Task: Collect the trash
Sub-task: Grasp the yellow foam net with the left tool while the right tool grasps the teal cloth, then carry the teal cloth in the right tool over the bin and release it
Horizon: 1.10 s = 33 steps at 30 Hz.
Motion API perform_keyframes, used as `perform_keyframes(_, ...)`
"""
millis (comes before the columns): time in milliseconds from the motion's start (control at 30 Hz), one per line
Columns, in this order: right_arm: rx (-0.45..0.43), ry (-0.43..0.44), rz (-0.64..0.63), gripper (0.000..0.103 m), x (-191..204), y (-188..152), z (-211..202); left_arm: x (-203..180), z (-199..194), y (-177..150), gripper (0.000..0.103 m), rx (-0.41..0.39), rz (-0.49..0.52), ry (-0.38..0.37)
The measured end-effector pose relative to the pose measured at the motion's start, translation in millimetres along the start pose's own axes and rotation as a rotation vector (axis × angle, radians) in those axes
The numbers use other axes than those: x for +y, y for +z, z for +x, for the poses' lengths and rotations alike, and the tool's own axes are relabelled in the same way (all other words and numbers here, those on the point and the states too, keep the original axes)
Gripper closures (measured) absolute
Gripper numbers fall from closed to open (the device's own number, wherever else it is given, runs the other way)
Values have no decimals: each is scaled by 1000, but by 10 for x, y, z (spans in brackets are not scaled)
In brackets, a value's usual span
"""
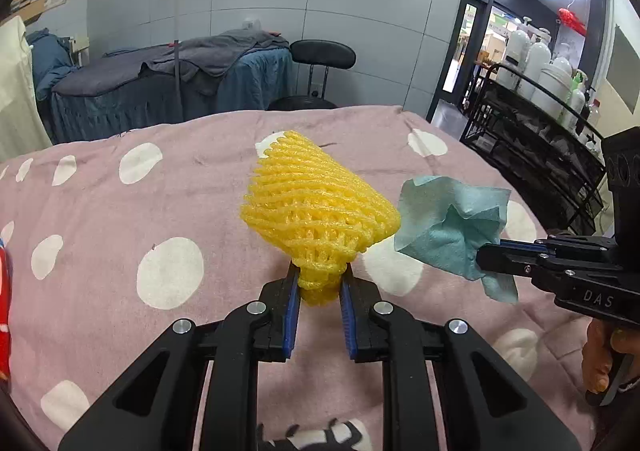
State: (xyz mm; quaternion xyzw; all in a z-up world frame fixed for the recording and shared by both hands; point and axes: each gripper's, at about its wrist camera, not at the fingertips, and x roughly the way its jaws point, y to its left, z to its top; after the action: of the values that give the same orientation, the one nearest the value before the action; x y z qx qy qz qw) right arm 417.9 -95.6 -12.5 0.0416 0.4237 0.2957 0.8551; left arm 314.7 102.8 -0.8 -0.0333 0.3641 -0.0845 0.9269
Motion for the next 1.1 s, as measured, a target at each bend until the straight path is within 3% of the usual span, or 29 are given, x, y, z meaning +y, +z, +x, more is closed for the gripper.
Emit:
perform_keyframes(400,-91,-60,76,94,-265,-584,-885,-685,-386,-299,85,-33,46,-115)
perform_keyframes(767,-241,-254,174,94,-693,-1247,-1845,-1402,-477,-492,85,-30,113,-250)
perform_keyframes(1100,-288,-381,335,94,-1237,-1776,-2383,-2022,-428,-598,85,-7,180,-376)
